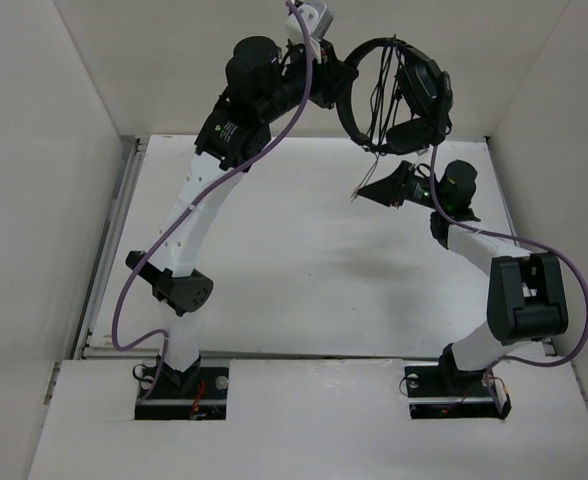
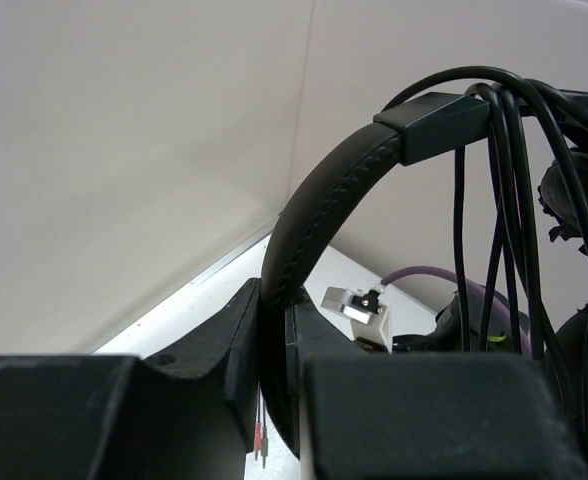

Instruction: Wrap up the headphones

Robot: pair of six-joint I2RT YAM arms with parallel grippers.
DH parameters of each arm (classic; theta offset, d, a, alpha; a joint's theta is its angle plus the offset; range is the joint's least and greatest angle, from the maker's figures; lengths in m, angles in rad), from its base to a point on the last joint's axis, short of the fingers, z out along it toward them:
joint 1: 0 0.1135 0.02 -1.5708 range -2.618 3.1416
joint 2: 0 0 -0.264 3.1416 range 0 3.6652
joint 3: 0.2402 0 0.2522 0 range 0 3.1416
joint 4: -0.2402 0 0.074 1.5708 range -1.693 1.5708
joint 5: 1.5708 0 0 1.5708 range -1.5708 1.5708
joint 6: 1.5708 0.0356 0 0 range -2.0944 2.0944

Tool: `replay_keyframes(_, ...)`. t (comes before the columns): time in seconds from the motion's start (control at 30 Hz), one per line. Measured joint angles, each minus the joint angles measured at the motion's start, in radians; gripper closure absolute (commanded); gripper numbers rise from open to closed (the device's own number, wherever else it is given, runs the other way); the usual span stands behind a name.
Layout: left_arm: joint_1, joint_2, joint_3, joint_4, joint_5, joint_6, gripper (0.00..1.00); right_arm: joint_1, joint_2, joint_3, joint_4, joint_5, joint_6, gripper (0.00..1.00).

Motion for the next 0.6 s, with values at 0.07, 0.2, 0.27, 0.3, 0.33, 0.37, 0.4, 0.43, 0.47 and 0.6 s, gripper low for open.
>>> replay_keyframes(0.07,0.001,0.0,0.0,0.0,0.0,0.0,0.98,-0.012,-0.008,0.0,-0.016,-0.001,-0.014,0.56)
replay_keyframes(0.2,0.007,0.0,-0.001,0.0,0.001,0.001,0.98,-0.063,-0.04,0.0,-0.069,0.001,-0.071,0.55)
replay_keyframes(0.27,0.007,0.0,-0.003,0.0,0.002,0.001,0.98,-0.108,-0.051,0.002,-0.095,0.01,-0.104,0.54)
replay_keyframes(0.3,0.007,0.0,-0.006,0.0,0.002,0.001,0.98,-0.128,-0.054,0.002,-0.106,0.016,-0.119,0.54)
replay_keyframes(0.33,0.006,0.0,-0.008,0.0,0.002,0.001,0.98,-0.148,-0.055,0.004,-0.122,0.024,-0.134,0.53)
replay_keyframes(0.37,0.006,-0.001,-0.013,0.001,0.002,0.001,0.98,-0.167,-0.055,0.008,-0.138,0.03,-0.149,0.53)
replay_keyframes(0.4,0.005,-0.001,-0.016,0.0,0.002,0.001,0.98,-0.18,-0.055,0.01,-0.153,0.039,-0.163,0.53)
replay_keyframes(0.43,0.003,-0.001,-0.019,0.0,0.002,0.001,0.98,-0.187,-0.055,0.011,-0.164,0.045,-0.177,0.52)
replay_keyframes(0.47,0.0,-0.001,-0.019,-0.003,0.002,0.001,0.98,-0.19,-0.055,0.014,-0.177,0.05,-0.192,0.52)
replay_keyframes(0.6,-0.02,-0.002,-0.02,-0.002,0.003,0.0,0.98,-0.184,-0.055,0.029,-0.217,0.056,-0.234,0.52)
